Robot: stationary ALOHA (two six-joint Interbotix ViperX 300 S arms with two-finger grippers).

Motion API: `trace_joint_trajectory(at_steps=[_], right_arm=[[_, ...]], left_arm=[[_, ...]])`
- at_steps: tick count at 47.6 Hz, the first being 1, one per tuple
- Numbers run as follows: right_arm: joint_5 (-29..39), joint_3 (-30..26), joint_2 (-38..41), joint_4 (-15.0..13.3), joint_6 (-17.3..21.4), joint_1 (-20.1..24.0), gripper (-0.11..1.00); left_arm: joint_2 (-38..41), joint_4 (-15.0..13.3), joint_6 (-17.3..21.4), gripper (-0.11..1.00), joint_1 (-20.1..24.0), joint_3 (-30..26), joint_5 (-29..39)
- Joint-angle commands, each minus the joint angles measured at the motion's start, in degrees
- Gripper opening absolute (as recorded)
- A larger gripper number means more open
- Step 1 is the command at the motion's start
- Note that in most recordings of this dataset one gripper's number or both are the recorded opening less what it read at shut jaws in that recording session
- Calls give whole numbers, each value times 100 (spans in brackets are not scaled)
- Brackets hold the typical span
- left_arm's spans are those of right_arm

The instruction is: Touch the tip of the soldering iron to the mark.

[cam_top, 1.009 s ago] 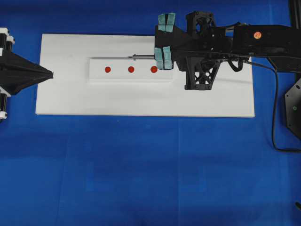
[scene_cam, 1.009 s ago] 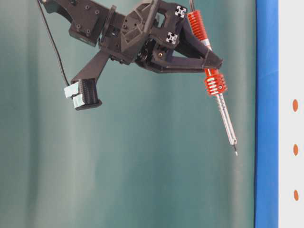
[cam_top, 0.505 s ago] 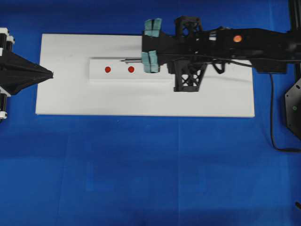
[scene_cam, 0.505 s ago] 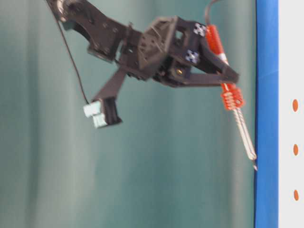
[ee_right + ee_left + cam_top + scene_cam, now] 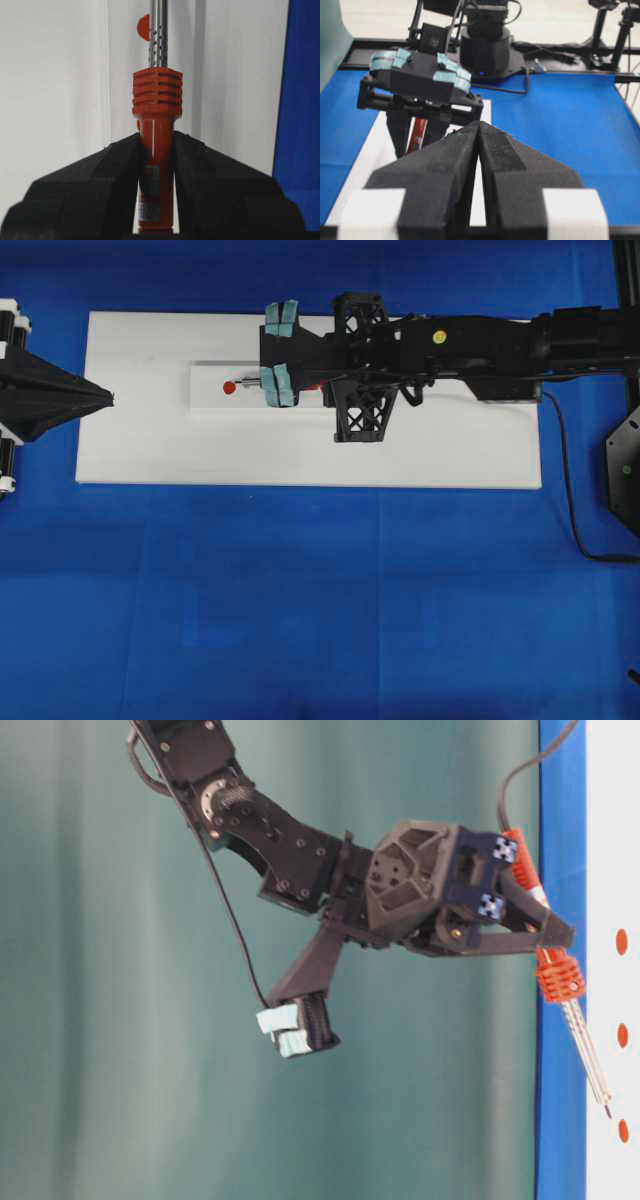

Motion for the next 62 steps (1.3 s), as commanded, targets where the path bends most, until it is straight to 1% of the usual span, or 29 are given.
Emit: trace_joint_trajectory(at_steps=[1, 62], right_arm=[[-79, -149, -62, 26, 9, 26, 7], [-70, -141, 18, 26, 9, 44, 7]], left_arm=[[44, 9, -9, 0, 18, -53, -26], [44, 9, -9, 0, 18, -44, -26]])
